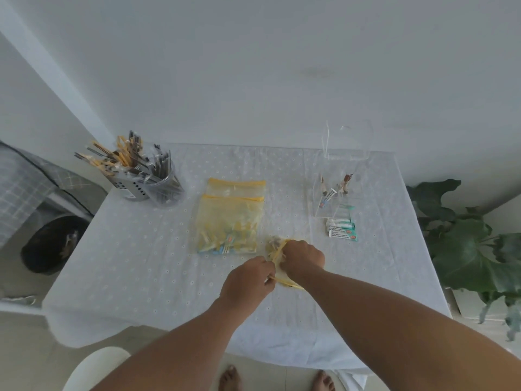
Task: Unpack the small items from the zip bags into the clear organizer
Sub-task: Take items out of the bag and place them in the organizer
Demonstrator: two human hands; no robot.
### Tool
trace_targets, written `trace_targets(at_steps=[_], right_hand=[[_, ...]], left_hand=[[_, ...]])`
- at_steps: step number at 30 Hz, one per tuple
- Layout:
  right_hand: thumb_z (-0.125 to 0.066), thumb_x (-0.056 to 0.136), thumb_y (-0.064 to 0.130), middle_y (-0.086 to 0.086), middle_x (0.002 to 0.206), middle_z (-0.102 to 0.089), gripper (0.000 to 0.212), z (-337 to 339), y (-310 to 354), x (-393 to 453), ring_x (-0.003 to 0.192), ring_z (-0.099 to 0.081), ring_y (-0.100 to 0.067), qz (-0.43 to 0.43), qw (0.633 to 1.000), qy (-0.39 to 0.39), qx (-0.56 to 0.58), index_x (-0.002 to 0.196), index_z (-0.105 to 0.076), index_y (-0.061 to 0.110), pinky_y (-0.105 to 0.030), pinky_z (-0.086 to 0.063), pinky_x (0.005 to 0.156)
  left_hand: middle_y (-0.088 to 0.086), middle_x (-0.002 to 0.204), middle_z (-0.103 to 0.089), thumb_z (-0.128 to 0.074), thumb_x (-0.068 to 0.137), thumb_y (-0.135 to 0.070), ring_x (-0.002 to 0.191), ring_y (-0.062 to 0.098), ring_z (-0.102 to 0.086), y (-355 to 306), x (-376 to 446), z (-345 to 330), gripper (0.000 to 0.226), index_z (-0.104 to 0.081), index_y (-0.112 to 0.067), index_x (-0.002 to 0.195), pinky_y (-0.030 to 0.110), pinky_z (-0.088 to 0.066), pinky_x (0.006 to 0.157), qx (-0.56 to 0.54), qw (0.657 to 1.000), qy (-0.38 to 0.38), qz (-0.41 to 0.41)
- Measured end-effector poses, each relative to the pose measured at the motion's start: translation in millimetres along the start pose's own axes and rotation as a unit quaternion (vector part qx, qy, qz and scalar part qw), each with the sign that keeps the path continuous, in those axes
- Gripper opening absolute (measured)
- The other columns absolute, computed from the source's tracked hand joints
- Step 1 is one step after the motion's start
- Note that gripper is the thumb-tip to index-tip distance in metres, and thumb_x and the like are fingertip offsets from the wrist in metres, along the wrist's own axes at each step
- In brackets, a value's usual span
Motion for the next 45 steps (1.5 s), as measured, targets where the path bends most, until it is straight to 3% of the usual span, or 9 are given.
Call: trace_targets(at_steps=[8, 12, 19, 24, 26, 29, 34, 39, 45], right_hand=[[-0.052, 0.098, 0.034, 0.001, 0.107, -0.066, 0.020, -15.0, -1.9, -5.1, 0.099, -0.067, -0.026, 0.045, 0.999, -0.001, 0.018, 0.110, -0.066, 0.025, -0.036, -0.053, 0.081], [-0.057, 0.092, 0.036, 0.003, 0.103, -0.068, 0.020, -20.9, -13.0, -8.8, 0.094, -0.067, -0.025, 0.083, 0.994, 0.020, 0.074, 0.107, -0.068, 0.031, -0.034, -0.054, 0.077], [-0.069, 0.093, 0.033, -0.001, 0.110, -0.074, 0.026, -15.8, -24.7, -20.8, 0.096, -0.067, -0.023, 0.187, 0.964, 0.014, 0.187, 0.117, -0.073, 0.023, -0.032, -0.051, 0.084], [-0.067, 0.096, 0.031, -0.004, 0.101, -0.073, 0.017, -10.1, -29.7, -29.5, 0.083, -0.067, -0.022, 0.213, 0.950, 0.009, 0.227, 0.108, -0.069, 0.019, -0.030, -0.053, 0.073], [-0.067, 0.096, 0.035, -0.001, 0.096, -0.073, 0.019, -3.2, -34.7, -33.6, 0.074, -0.065, -0.011, 0.214, 0.939, -0.012, 0.268, 0.104, -0.066, 0.019, -0.026, -0.053, 0.068], [-0.071, 0.094, 0.026, 0.008, 0.088, -0.071, 0.009, 10.0, -43.9, -38.6, 0.065, -0.058, 0.002, 0.177, 0.912, -0.034, 0.369, 0.098, -0.067, 0.019, -0.015, -0.045, 0.063], [-0.074, 0.092, 0.019, 0.000, 0.088, -0.077, 0.012, 44.7, -66.3, -34.2, 0.078, -0.071, -0.005, 0.084, 0.817, -0.081, 0.565, 0.097, -0.070, 0.008, -0.015, -0.050, 0.071], [-0.072, 0.094, 0.016, -0.004, 0.085, -0.076, 0.005, 97.4, -126.2, -1.5, 0.073, -0.063, -0.018, -0.008, 0.755, -0.191, 0.627, 0.094, -0.069, 0.020, -0.034, -0.049, 0.070], [-0.074, 0.091, 0.033, 0.009, 0.088, -0.073, 0.013, 158.4, -186.3, 33.7, 0.079, -0.066, -0.009, -0.118, 0.760, -0.327, 0.550, 0.098, -0.065, 0.026, -0.031, -0.054, 0.073]], left_hand=[[-0.004, 0.082, -0.055, -0.068, 0.087, -0.023, 0.067, 0.013, -0.050, 17.9, -2.5, -7.8, 0.006, -0.067, -0.016, 0.086, 0.021, -0.033, 0.053, 0.011, 0.999, 0.010, 0.028], [-0.008, 0.077, -0.052, -0.072, 0.086, -0.023, 0.068, 0.017, -0.055, 29.8, -0.3, -7.7, 0.011, -0.066, -0.017, 0.080, 0.030, -0.043, 0.055, 0.002, 0.998, 0.006, 0.061], [-0.008, 0.071, -0.051, -0.075, 0.084, -0.026, 0.065, 0.013, -0.052, 40.6, -2.7, -18.3, 0.021, -0.059, -0.022, 0.071, 0.025, -0.038, 0.052, 0.000, 0.995, 0.013, 0.100], [-0.007, 0.067, -0.052, -0.076, 0.083, -0.024, 0.061, 0.011, -0.052, 45.6, -3.6, -20.1, 0.028, -0.055, -0.025, 0.065, 0.024, -0.036, 0.049, -0.001, 0.992, 0.015, 0.125], [-0.005, 0.064, -0.052, -0.076, 0.083, -0.022, 0.058, 0.010, -0.051, 50.9, -3.8, -17.9, 0.035, -0.050, -0.028, 0.060, 0.024, -0.034, 0.047, -0.008, 0.990, 0.013, 0.140], [-0.004, 0.062, -0.049, -0.074, 0.083, -0.019, 0.054, 0.012, -0.049, 53.5, -1.5, -17.6, 0.044, -0.041, -0.030, 0.055, 0.025, -0.032, 0.046, -0.008, 0.989, 0.010, 0.148], [-0.008, 0.069, -0.050, -0.074, 0.084, -0.022, 0.064, 0.014, -0.053, 48.9, -2.4, -26.5, 0.029, -0.052, -0.025, 0.066, 0.026, -0.037, 0.051, 0.006, 0.991, 0.036, 0.125], [-0.009, 0.068, -0.049, -0.076, 0.083, -0.023, 0.062, 0.013, -0.053, 45.8, -6.9, -28.3, 0.025, -0.057, -0.022, 0.067, 0.030, -0.044, 0.054, -0.007, 0.995, 0.038, 0.087], [-0.013, 0.067, -0.048, -0.081, 0.078, -0.023, 0.059, 0.007, -0.052, 54.0, -19.6, -27.3, 0.028, -0.056, -0.026, 0.066, 0.028, -0.045, 0.052, -0.022, 0.997, 0.032, 0.063]])
Point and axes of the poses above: each hand's wrist, its own x-axis towards the middle knuckle, its own z-axis out of the back of the hand, y = z × x, the point moved 8 cm from there along x, towards the middle knuckle
